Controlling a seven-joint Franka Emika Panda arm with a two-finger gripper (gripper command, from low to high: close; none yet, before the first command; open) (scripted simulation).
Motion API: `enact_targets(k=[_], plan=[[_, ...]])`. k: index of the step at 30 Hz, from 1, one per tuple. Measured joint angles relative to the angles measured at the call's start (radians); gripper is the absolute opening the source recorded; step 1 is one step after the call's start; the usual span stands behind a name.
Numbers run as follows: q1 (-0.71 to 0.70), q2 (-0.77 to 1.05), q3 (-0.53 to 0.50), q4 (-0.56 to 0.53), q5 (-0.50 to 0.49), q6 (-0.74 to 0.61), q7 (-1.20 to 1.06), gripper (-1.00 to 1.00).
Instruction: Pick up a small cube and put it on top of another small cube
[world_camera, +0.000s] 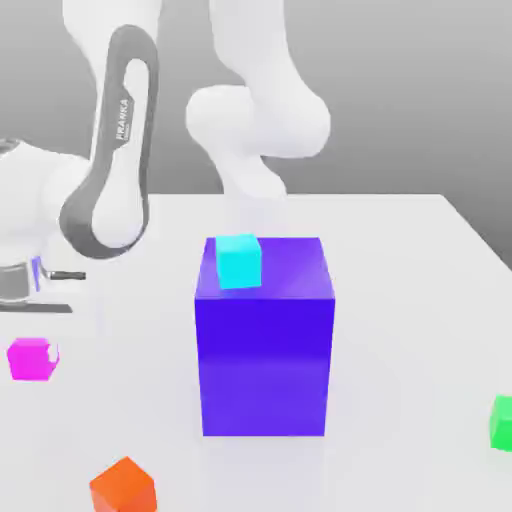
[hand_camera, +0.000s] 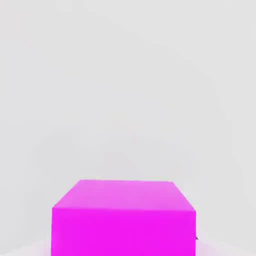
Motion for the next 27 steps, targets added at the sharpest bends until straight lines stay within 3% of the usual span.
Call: enact_targets(k=[6, 24, 27], plan=[[0.223, 0.023, 0.112, 0.087, -0.054, -0.049, 0.2, -1.0], [0.806, -0.009, 0.424, 0.178, -0.196, -0.21, 0.828, -1.0], [0.842, 0.023, 0.426, 0.158, -0.22, -0.177, 0.888, -1.0]])
